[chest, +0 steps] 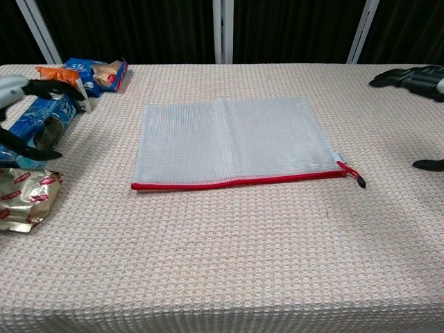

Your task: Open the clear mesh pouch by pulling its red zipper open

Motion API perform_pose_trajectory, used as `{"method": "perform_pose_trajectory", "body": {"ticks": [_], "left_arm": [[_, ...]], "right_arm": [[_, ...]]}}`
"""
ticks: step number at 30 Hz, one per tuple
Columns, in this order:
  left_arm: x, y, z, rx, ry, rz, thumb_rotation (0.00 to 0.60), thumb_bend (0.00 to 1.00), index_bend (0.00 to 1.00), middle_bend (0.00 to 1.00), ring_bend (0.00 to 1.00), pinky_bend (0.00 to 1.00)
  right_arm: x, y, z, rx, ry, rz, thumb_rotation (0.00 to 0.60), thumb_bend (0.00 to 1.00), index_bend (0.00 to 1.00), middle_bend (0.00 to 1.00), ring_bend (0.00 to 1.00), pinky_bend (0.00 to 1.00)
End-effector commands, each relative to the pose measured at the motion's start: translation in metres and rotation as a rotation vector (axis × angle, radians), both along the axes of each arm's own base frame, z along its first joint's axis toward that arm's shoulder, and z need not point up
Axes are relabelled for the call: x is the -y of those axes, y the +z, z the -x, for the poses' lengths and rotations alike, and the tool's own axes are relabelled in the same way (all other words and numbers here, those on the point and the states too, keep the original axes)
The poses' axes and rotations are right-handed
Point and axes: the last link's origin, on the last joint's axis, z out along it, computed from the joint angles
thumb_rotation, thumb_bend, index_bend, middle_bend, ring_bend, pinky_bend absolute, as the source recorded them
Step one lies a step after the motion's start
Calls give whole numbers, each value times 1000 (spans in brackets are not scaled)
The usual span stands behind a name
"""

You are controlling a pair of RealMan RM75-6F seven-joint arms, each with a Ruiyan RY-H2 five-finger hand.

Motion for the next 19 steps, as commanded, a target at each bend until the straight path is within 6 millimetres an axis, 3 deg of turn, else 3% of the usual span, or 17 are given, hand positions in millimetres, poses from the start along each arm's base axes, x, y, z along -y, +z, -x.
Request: {"method": "perform_pose_trajectory", "body": {"ticks": [1, 5, 10, 19], "left_arm": [[21, 61, 25, -116, 112, -188, 600, 142, 191, 145, 114, 151], [43, 95, 47, -146, 193, -269, 600, 138, 196, 146, 114, 151], [80, 116, 61, -92, 234, -305, 600, 113, 201, 146, 114, 151], [133, 116, 61, -108, 240, -321, 600, 102, 205, 146, 114, 151]], "right_arm": [[-3, 37, 10, 92, -79, 127, 600, 165, 8, 111, 0, 1], [-19, 70, 25, 153, -147, 208, 600, 226, 80, 158, 0, 12], [-47, 90, 40, 186, -198, 248, 600, 225, 82, 145, 0, 12], [-83, 93, 56, 208, -244, 242, 600, 233, 82, 83, 0, 2]]}}
